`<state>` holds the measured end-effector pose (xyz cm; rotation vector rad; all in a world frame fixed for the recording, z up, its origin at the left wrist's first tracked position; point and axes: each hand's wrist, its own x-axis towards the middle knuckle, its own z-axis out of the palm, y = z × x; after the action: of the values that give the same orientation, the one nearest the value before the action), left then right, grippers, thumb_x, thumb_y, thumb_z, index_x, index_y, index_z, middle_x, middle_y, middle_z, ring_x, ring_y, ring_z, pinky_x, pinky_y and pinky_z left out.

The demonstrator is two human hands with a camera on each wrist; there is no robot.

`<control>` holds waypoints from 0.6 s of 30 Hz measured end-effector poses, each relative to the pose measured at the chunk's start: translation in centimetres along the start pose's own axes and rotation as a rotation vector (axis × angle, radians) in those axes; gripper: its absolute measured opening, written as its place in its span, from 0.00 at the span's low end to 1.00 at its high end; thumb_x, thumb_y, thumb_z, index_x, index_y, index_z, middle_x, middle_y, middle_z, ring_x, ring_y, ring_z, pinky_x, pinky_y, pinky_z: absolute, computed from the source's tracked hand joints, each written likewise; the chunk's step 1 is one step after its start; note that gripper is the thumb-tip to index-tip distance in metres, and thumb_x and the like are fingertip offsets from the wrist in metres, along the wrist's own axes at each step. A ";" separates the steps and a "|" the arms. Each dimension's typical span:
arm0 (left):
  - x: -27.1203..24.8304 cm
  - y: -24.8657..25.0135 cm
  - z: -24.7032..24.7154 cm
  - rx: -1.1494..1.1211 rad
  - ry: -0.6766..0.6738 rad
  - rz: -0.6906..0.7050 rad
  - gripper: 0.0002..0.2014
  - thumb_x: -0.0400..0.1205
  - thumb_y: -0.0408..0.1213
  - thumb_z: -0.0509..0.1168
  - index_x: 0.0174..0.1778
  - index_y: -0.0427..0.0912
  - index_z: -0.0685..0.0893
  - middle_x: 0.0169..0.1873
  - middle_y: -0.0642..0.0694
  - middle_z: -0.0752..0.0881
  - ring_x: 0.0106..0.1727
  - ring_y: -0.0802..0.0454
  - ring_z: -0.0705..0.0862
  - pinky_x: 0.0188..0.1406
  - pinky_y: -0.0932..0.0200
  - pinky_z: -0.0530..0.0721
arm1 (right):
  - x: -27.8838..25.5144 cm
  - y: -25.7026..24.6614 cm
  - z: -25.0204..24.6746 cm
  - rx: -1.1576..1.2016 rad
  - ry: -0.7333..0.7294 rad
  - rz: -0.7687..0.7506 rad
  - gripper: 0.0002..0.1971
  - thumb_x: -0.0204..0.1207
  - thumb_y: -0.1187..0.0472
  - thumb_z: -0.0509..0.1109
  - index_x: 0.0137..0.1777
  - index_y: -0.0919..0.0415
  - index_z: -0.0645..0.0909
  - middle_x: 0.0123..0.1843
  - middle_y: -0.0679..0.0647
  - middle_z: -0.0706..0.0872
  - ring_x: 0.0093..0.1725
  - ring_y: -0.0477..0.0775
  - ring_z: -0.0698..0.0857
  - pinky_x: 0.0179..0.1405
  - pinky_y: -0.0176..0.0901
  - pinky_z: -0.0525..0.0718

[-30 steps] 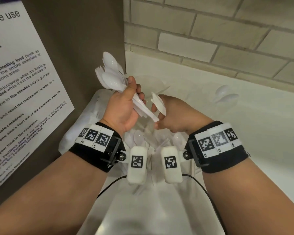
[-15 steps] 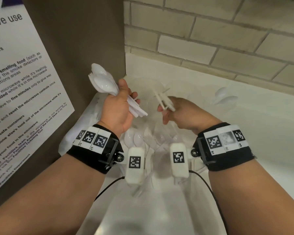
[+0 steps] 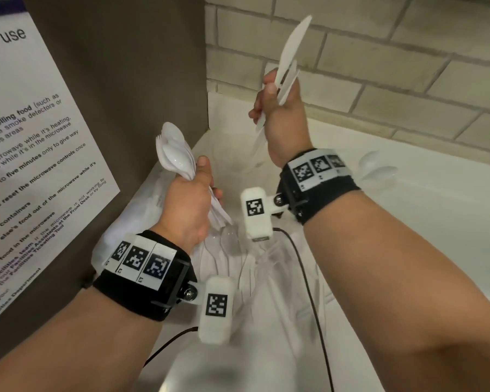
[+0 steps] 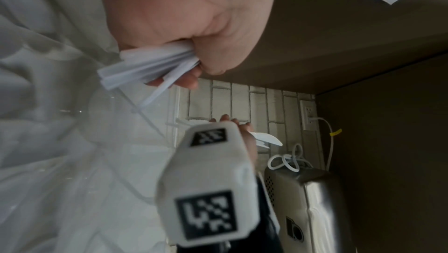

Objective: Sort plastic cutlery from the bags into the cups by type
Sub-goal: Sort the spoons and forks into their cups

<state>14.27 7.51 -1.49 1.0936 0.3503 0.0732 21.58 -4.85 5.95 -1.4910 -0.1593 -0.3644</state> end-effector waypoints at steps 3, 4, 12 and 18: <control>0.1 0.2 -0.3 -0.014 0.014 -0.002 0.12 0.85 0.47 0.63 0.40 0.44 0.76 0.30 0.49 0.74 0.25 0.56 0.76 0.30 0.57 0.78 | 0.2 1.7 1.1 0.005 -0.012 0.056 0.07 0.86 0.66 0.56 0.49 0.55 0.73 0.35 0.55 0.75 0.36 0.51 0.77 0.40 0.39 0.84; 0.2 0.2 -0.4 -0.023 0.013 -0.004 0.12 0.85 0.47 0.63 0.40 0.44 0.76 0.30 0.49 0.74 0.25 0.56 0.76 0.31 0.57 0.78 | 0.2 2.1 1.3 0.002 -0.025 0.097 0.05 0.85 0.66 0.59 0.49 0.57 0.74 0.38 0.57 0.78 0.38 0.53 0.80 0.38 0.36 0.83; 0.2 0.0 -0.6 -0.035 -0.008 -0.034 0.11 0.85 0.47 0.63 0.41 0.45 0.77 0.29 0.49 0.75 0.24 0.56 0.76 0.32 0.57 0.78 | 0.5 2.5 1.4 -0.066 -0.019 0.371 0.19 0.66 0.55 0.78 0.56 0.50 0.79 0.53 0.55 0.88 0.50 0.53 0.84 0.57 0.45 0.79; 0.0 0.0 -0.3 -0.040 -0.027 -0.065 0.10 0.85 0.47 0.63 0.43 0.46 0.77 0.29 0.50 0.74 0.25 0.56 0.76 0.31 0.57 0.78 | 0.7 1.2 0.5 -0.079 -0.058 0.303 0.23 0.84 0.54 0.62 0.78 0.56 0.68 0.76 0.50 0.73 0.72 0.47 0.72 0.60 0.31 0.66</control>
<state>14.15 7.79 -1.65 1.0423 0.3582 0.0079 22.70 -4.44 5.09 -1.5771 0.0360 -0.0841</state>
